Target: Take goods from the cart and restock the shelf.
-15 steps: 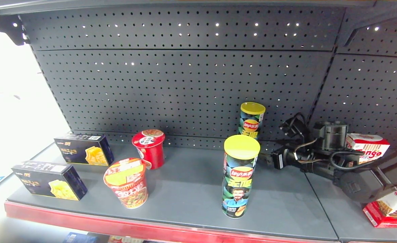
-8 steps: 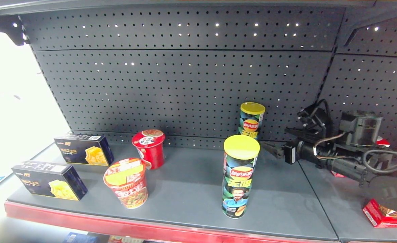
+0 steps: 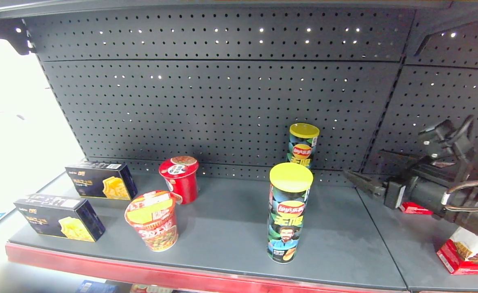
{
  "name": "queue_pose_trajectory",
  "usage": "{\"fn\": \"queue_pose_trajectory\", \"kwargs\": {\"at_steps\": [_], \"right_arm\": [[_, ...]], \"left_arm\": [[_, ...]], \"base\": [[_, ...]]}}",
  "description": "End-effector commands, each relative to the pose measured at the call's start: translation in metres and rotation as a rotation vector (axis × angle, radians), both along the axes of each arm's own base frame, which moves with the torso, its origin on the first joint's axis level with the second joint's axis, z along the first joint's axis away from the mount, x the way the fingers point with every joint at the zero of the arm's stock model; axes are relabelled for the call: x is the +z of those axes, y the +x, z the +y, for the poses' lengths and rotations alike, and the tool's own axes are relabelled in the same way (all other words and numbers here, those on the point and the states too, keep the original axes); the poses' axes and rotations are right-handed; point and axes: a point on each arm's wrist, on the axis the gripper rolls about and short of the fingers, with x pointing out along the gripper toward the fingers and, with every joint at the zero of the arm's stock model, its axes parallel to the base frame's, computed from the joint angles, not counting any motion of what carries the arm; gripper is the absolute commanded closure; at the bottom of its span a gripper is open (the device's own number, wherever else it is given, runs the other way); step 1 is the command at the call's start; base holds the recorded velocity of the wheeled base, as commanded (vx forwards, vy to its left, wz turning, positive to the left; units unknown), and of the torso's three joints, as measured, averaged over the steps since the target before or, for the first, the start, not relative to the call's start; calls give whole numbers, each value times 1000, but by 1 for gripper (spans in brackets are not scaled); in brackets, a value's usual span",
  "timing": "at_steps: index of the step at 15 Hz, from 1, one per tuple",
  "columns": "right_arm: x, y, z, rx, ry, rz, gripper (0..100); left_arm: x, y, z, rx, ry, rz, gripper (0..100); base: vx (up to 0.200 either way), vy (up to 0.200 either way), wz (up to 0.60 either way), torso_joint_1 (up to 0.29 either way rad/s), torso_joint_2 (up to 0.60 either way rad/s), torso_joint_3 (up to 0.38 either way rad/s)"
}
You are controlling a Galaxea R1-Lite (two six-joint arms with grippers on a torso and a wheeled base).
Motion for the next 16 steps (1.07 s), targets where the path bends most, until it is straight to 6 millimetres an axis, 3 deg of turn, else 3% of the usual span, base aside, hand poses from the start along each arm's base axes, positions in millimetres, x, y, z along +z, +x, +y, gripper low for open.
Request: {"fn": "queue_pose_trajectory", "kwargs": {"at_steps": [1, 3, 5, 8, 9, 11, 14, 15, 16], "right_arm": [[23, -58, -19, -1, 41, -130, 0], [27, -89, -29, -4, 57, -181, 0], [17, -135, -50, -73, 53, -197, 0], [-13, -202, -70, -254, 49, -190, 0], [-16, -207, -70, -265, 56, -184, 0], [-48, -243, -72, -375, 129, -111, 0], [-67, -246, -78, -525, 159, -55, 0], [-86, -243, -80, -565, 157, -22, 0], [-94, -241, -80, -585, 150, -3, 0]], "left_arm": [[0, 0, 0, 0, 0, 0, 0], [0, 0, 0, 0, 0, 0, 0], [0, 0, 0, 0, 0, 0, 0], [0, 0, 0, 0, 0, 0, 0], [0, 0, 0, 0, 0, 0, 0], [0, 0, 0, 0, 0, 0, 0], [0, 0, 0, 0, 0, 0, 0], [0, 0, 0, 0, 0, 0, 0], [0, 0, 0, 0, -1, -1, 0]], "base": [[0, 0, 0, 0, 0, 0], [0, 0, 0, 0, 0, 0], [0, 0, 0, 0, 0, 0], [0, 0, 0, 0, 0, 0], [0, 0, 0, 0, 0, 0], [0, 0, 0, 0, 0, 0], [0, 0, 0, 0, 0, 0], [0, 0, 0, 0, 0, 0], [0, 0, 0, 0, 0, 0]]}}
